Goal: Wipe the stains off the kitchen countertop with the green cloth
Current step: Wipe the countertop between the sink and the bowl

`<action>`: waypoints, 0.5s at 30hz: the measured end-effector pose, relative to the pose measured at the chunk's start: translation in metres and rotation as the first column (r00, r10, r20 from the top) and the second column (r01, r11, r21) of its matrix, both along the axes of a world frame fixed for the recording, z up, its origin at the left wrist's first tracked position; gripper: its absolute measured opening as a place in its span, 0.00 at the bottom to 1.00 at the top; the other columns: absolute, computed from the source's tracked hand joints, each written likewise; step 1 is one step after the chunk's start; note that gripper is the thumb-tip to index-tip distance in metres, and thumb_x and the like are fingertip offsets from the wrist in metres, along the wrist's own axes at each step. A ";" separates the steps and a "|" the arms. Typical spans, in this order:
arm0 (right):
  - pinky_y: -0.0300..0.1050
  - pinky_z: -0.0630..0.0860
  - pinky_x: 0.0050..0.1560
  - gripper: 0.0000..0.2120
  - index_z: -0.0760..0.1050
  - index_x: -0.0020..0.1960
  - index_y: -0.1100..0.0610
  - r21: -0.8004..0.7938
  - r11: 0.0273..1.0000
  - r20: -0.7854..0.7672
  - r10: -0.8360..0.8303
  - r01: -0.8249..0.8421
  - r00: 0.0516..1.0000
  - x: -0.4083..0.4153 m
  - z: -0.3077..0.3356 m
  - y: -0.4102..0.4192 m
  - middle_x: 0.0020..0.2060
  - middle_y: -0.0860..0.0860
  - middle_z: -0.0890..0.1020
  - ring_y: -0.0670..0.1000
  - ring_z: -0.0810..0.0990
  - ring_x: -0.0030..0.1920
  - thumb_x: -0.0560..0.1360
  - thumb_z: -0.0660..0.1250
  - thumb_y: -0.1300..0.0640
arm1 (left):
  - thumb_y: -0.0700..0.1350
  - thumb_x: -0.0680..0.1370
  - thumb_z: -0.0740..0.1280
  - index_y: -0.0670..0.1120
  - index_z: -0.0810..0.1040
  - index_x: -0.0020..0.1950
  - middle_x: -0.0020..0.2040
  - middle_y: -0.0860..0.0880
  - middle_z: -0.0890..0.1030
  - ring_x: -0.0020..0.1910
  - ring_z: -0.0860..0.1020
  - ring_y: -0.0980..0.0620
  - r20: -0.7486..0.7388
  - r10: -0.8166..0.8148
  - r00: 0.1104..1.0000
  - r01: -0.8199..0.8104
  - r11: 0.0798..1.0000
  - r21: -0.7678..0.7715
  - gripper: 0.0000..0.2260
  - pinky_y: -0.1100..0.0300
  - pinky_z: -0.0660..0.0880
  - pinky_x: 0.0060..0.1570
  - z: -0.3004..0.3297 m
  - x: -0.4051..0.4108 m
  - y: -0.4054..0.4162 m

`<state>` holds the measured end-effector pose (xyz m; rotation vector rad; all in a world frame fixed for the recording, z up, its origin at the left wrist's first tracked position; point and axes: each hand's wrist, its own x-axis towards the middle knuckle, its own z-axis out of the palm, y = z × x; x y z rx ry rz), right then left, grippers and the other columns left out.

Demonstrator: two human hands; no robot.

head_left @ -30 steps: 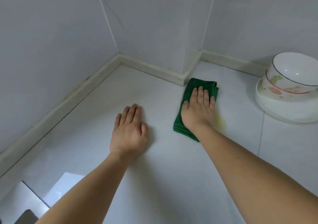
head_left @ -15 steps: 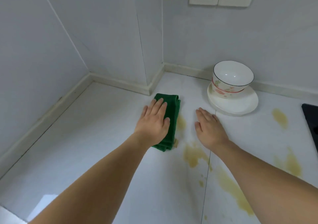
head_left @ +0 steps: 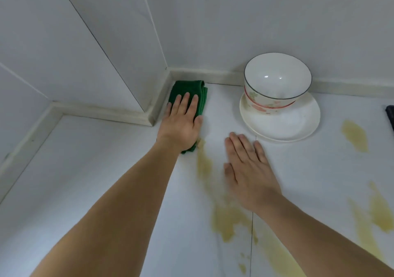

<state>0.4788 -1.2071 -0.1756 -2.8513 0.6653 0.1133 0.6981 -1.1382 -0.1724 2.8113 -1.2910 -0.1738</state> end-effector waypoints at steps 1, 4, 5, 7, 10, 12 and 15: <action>0.53 0.36 0.76 0.31 0.33 0.78 0.53 0.005 1.000 -0.005 0.002 -0.002 1.000 0.001 -0.001 -0.001 0.77 0.47 0.33 0.46 0.30 0.75 0.77 0.32 0.46 | 0.56 0.84 0.43 0.50 0.41 0.81 0.82 0.49 0.43 0.80 0.41 0.49 -0.005 -0.001 1.000 0.001 1.000 0.006 0.27 0.50 0.39 0.78 0.000 0.012 -0.015; 0.54 0.35 0.76 0.31 0.32 0.78 0.52 -0.009 1.000 -0.024 0.011 -0.011 1.000 0.006 0.001 -0.008 0.76 0.47 0.32 0.47 0.30 0.75 0.76 0.32 0.45 | 0.54 0.84 0.44 0.49 0.44 0.82 0.82 0.48 0.45 0.80 0.43 0.49 -0.019 0.018 1.000 -0.018 1.000 0.006 0.26 0.50 0.40 0.78 0.002 0.022 -0.036; 0.54 0.35 0.76 0.32 0.32 0.78 0.52 -0.015 1.000 -0.024 0.010 -0.010 1.000 0.007 0.002 -0.012 0.77 0.47 0.33 0.47 0.30 0.75 0.76 0.31 0.45 | 0.54 0.84 0.44 0.49 0.45 0.82 0.82 0.48 0.45 0.80 0.43 0.49 -0.027 0.028 0.999 -0.028 1.000 -0.001 0.26 0.50 0.39 0.78 0.002 0.015 -0.036; 0.54 0.34 0.76 0.33 0.33 0.78 0.52 -0.023 0.999 -0.033 0.025 -0.026 0.999 0.010 0.003 -0.013 0.77 0.48 0.34 0.47 0.31 0.76 0.74 0.30 0.45 | 0.53 0.84 0.44 0.48 0.45 0.82 0.82 0.48 0.45 0.80 0.42 0.48 -0.044 0.071 0.997 -0.071 0.997 -0.018 0.26 0.50 0.39 0.78 0.005 -0.011 -0.016; 0.54 0.36 0.76 0.33 0.38 0.79 0.53 -0.046 0.998 -0.046 0.037 -0.039 0.998 0.011 0.001 -0.012 0.78 0.48 0.38 0.48 0.36 0.77 0.75 0.33 0.45 | 0.54 0.83 0.44 0.48 0.45 0.82 0.82 0.48 0.45 0.80 0.41 0.49 -0.128 0.173 0.977 -0.184 0.979 -0.084 0.27 0.50 0.39 0.78 0.007 -0.083 0.040; 0.54 0.37 0.76 0.33 0.41 0.79 0.53 -0.059 0.998 -0.042 0.029 -0.031 0.999 0.011 -0.002 -0.011 0.79 0.48 0.42 0.49 0.39 0.78 0.75 0.34 0.46 | 0.54 0.82 0.43 0.49 0.45 0.82 0.82 0.50 0.45 0.80 0.41 0.50 -0.174 0.268 0.948 -0.289 0.951 -0.108 0.28 0.51 0.38 0.78 0.010 -0.141 0.090; 0.54 0.38 0.76 0.34 0.44 0.80 0.54 -0.076 0.997 -0.049 0.029 -0.033 0.998 0.010 0.000 -0.009 0.79 0.48 0.44 0.49 0.41 0.78 0.75 0.33 0.45 | 0.57 0.79 0.40 0.49 0.44 0.82 0.82 0.51 0.44 0.80 0.41 0.51 -0.182 0.587 0.789 -0.607 0.791 -0.081 0.31 0.53 0.38 0.77 0.013 -0.186 0.164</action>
